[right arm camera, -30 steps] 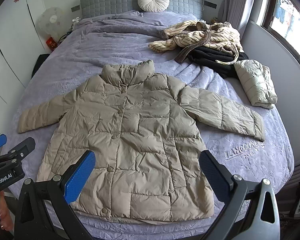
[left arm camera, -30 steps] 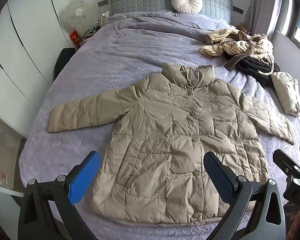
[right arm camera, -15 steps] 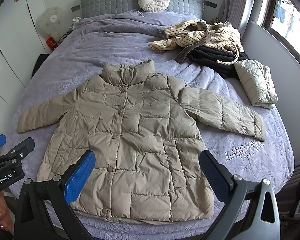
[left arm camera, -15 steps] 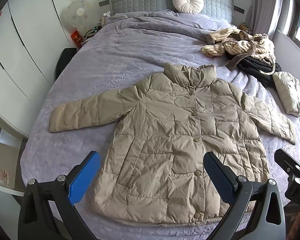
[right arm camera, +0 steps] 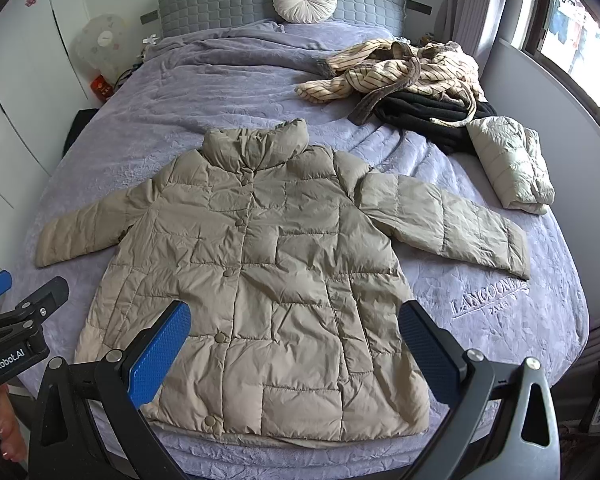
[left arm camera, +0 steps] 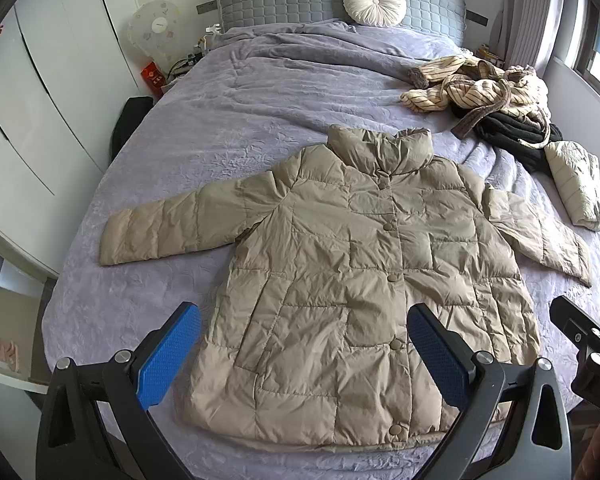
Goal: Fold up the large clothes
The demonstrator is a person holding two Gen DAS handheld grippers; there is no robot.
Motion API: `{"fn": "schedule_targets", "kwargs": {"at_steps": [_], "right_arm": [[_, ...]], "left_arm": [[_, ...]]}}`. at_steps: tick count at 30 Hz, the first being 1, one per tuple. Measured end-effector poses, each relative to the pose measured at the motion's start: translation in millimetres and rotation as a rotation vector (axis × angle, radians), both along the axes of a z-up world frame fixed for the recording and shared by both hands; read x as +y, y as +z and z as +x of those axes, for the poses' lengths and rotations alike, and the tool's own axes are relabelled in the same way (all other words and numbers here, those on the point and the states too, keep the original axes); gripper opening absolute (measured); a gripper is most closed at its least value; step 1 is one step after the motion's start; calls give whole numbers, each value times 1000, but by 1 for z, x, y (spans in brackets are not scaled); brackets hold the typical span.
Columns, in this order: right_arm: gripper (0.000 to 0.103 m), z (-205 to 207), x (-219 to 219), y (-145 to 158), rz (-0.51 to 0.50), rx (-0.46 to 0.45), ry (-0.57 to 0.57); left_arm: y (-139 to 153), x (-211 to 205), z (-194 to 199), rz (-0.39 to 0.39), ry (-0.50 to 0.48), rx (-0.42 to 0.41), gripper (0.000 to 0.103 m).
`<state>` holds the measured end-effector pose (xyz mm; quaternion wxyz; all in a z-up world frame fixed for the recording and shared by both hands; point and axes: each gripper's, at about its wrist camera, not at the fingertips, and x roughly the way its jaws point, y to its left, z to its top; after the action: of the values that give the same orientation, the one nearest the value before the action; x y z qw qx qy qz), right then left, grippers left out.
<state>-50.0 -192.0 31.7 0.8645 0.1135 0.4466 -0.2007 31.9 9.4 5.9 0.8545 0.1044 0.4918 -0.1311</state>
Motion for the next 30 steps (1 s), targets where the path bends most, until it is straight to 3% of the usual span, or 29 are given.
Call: {"fn": "schedule_targets", "kwargs": {"at_steps": [30], "right_arm": [[103, -2, 0, -1, 1, 2, 0]], "left_arm": [[-1, 0, -1, 6, 0, 1, 103]]}}
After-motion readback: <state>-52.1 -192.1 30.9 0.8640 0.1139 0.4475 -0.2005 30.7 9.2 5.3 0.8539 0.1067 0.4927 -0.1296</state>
